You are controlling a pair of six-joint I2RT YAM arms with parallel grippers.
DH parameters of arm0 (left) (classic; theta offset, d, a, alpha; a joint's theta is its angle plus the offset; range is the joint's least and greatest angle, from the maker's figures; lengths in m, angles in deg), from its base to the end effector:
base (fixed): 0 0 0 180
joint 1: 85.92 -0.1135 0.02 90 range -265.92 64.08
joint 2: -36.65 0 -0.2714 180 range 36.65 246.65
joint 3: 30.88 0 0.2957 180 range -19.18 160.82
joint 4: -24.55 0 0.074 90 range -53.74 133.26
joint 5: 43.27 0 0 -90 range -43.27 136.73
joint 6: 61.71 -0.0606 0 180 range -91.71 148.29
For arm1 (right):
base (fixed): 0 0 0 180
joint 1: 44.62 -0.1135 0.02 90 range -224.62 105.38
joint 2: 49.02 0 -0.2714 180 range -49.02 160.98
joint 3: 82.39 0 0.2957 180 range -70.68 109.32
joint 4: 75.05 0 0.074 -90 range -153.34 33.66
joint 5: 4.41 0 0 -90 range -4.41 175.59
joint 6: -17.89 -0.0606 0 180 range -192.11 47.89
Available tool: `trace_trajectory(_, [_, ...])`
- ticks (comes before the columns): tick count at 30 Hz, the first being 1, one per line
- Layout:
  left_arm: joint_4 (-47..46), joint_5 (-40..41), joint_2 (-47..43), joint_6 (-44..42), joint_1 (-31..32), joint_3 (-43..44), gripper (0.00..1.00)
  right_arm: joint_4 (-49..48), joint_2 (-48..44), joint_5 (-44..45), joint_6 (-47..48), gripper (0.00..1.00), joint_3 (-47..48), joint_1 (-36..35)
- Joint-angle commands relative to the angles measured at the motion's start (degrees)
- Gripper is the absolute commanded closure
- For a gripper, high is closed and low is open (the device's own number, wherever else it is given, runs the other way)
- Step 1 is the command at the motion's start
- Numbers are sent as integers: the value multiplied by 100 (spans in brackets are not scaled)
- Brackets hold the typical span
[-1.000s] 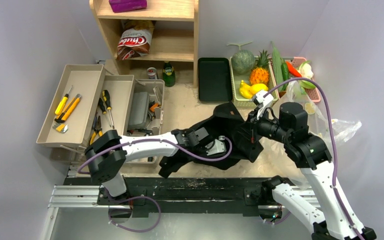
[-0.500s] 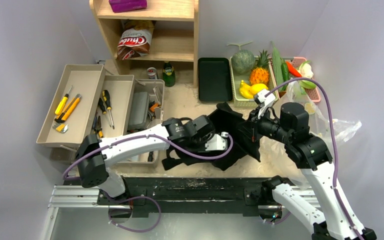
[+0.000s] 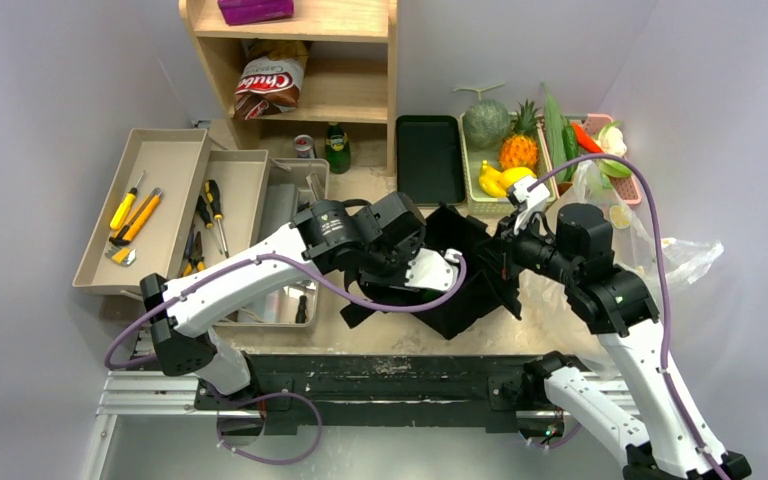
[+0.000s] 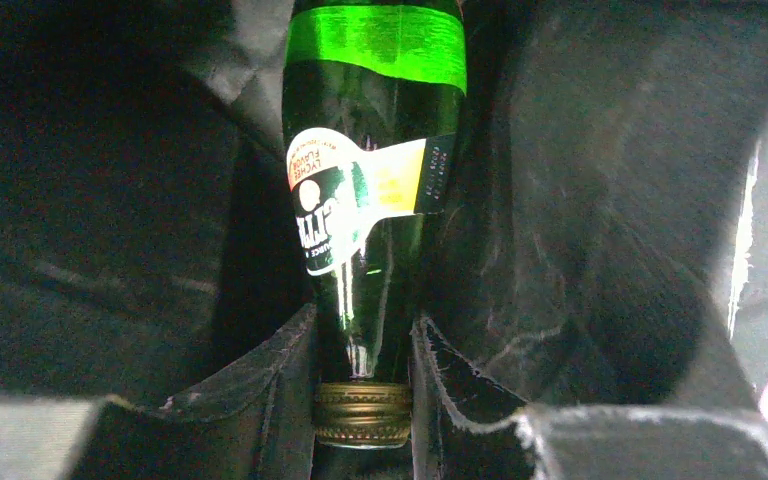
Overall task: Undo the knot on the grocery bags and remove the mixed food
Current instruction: Pick up the bottle from the takeout bag.
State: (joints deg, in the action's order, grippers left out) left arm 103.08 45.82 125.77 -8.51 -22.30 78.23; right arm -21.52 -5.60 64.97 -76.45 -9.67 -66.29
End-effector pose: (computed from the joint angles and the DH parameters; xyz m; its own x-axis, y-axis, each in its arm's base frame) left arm 0.1609 -0.3265 0.3711 0.2353 0.8736 -0.4260 0.9472 -0.1080 0.3018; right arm 0.1779 0.0937 0.3911 -0.4290 -0.0943 -0.8984 -0.6133 0.7605 0.2131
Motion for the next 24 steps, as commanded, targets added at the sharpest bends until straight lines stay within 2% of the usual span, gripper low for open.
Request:
trace_trajectory(1, [151, -204, -211, -394, -33, 861, 100, -211, -34, 132, -9, 100, -63, 21])
trace_trajectory(14, [562, 67, -560, -1198, -268, 1783, 100, 87, 121, 449, 156, 100, -149, 14])
trace_trajectory(24, [-246, 327, -1164, -1537, -731, 1956, 100, 234, 158, 666, 315, 100, -335, 15])
